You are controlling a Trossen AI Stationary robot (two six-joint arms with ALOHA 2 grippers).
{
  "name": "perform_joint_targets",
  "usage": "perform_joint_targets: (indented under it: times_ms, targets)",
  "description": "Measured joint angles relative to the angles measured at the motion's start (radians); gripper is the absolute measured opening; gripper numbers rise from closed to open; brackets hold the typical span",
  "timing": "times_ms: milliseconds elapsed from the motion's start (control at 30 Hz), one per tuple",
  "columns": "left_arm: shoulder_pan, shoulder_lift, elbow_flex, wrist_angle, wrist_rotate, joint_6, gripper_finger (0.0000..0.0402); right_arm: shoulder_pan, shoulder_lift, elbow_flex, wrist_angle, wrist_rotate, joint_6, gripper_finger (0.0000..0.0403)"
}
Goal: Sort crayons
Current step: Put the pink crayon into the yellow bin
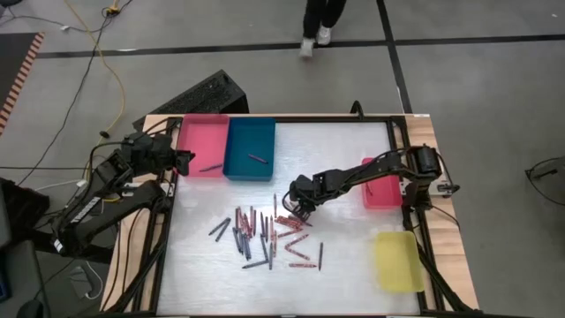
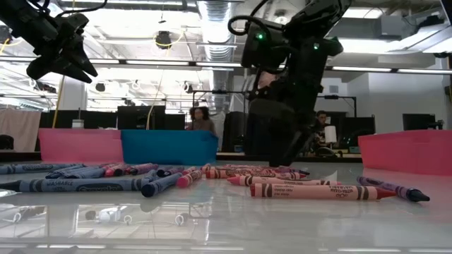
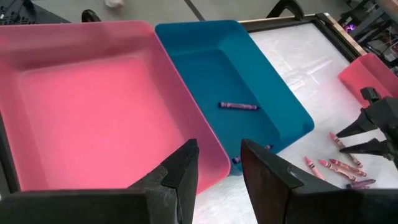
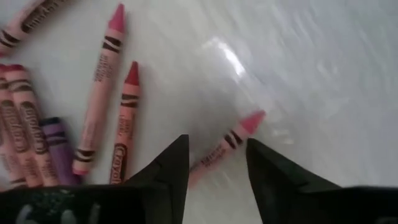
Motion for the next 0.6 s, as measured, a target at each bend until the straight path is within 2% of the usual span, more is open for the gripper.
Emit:
perform_joint_targets:
  times_ms: [600]
  targets:
    - [0.0, 0.0, 0.0, -0.003, -0.001, 0.001, 0.011, 0.001, -0.002, 0.001, -0.091, 0.002, 0.081, 0.0042]
